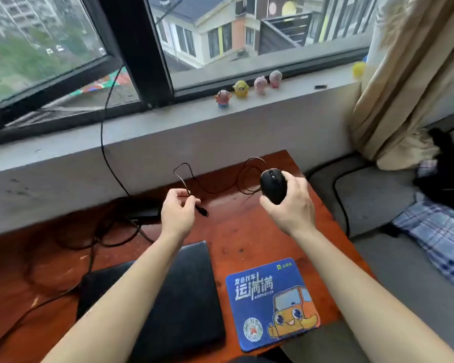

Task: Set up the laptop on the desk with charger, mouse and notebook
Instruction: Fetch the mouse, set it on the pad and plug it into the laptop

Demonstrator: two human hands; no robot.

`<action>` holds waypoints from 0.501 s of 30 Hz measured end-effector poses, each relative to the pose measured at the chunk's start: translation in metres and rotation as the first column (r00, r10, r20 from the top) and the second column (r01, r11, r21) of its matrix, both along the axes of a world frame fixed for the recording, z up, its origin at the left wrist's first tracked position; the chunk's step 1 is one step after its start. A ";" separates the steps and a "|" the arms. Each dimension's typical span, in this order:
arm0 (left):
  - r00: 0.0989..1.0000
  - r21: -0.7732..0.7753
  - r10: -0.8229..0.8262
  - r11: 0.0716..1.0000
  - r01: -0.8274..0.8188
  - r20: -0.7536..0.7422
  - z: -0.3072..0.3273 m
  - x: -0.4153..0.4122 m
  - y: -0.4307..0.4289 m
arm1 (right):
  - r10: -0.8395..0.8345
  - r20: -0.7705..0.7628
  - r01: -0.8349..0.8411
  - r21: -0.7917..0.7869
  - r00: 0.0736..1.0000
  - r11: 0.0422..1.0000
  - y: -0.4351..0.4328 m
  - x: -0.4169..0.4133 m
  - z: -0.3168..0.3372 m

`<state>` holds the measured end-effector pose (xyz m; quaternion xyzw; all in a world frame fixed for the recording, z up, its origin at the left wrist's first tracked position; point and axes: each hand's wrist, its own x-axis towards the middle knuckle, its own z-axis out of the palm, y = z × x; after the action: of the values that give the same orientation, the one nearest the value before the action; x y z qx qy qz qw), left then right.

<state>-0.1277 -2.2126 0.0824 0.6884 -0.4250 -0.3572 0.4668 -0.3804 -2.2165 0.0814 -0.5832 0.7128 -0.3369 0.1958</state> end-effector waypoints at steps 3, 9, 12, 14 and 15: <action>0.999 0.175 -0.013 0.985 0.007 0.035 -0.054 0.001 0.025 | 0.059 -0.053 -0.049 0.181 0.997 0.982 0.029 0.003 -0.046; 0.999 0.482 -0.021 0.876 0.004 0.029 -0.138 0.006 0.087 | 0.232 -0.145 -0.125 0.524 0.962 0.843 0.091 0.011 -0.122; 0.999 0.526 -0.033 0.851 0.012 0.030 -0.151 0.007 0.102 | 0.326 -0.147 -0.166 0.631 0.934 0.758 0.121 0.018 -0.145; 0.998 0.546 -0.038 0.838 0.009 0.041 -0.156 0.008 0.107 | 0.358 -0.141 -0.172 0.680 0.923 0.713 0.135 0.022 -0.155; 0.998 0.552 -0.039 0.833 0.007 0.046 -0.158 0.009 0.108 | 0.362 -0.148 -0.166 0.690 0.920 0.704 0.138 0.022 -0.157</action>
<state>-0.1184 -2.1047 -0.0754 0.7981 -0.3251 -0.4510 0.2322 -0.3585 -2.0783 -0.0760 -0.6122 0.7131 0.0549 0.3370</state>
